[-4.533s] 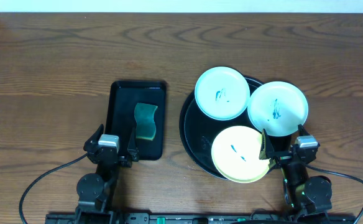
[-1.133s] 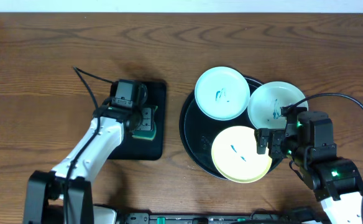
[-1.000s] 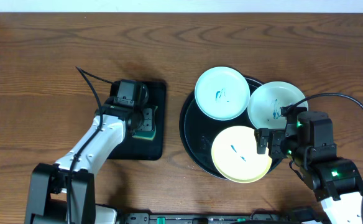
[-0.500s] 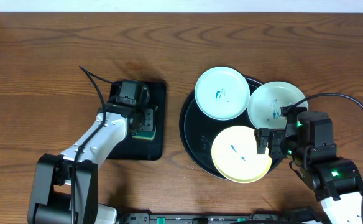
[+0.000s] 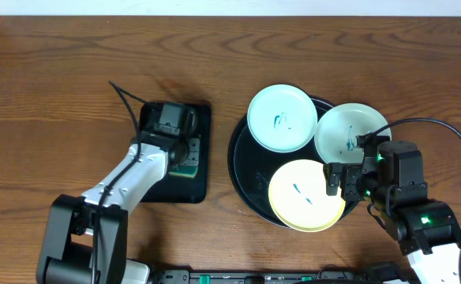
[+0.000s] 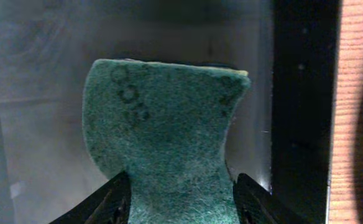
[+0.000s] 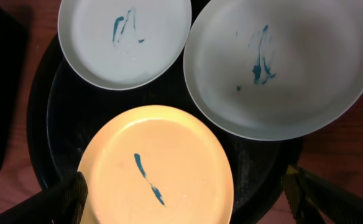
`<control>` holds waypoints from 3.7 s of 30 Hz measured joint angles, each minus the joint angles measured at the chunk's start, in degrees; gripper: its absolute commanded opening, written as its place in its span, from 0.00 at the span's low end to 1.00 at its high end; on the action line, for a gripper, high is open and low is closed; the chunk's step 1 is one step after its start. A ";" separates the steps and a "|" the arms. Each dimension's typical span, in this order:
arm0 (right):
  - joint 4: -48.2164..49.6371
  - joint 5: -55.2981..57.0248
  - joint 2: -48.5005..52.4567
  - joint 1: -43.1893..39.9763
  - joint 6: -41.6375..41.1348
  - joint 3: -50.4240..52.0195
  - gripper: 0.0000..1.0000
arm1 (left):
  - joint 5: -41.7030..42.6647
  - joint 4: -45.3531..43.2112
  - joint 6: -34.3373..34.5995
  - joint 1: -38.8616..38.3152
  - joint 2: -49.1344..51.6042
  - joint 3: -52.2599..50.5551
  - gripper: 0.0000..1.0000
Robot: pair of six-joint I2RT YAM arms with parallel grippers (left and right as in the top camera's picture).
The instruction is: Clean dirty plates on tray and stack at the side
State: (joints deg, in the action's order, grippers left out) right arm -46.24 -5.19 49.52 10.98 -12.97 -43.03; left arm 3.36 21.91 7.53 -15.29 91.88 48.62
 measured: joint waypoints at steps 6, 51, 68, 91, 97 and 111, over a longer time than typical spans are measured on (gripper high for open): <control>-0.02 0.00 0.00 0.00 0.00 0.00 0.99 | -0.76 -0.02 0.00 -0.52 0.00 0.00 0.55; -0.59 0.00 0.00 0.00 0.00 0.00 0.99 | -1.51 1.22 2.36 -0.48 -1.81 -1.29 0.44; -0.63 0.00 0.92 0.00 0.00 0.00 0.99 | -1.11 0.17 3.10 -0.46 1.33 -1.20 0.07; 3.37 -0.22 29.88 0.00 0.42 0.00 0.56 | -0.70 13.05 3.41 -0.46 -8.74 -1.40 0.07; 6.64 0.02 33.07 0.00 0.42 0.00 0.56 | -0.72 13.05 3.41 -0.46 -8.74 -1.40 0.07; 6.80 -5.95 33.64 0.09 0.42 0.00 0.22 | -0.72 13.05 3.43 -0.46 -8.74 -1.40 0.08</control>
State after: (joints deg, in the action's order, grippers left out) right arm -39.44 -11.14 83.15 11.07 -12.56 -43.03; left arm 2.63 34.96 10.96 -15.75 83.13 47.22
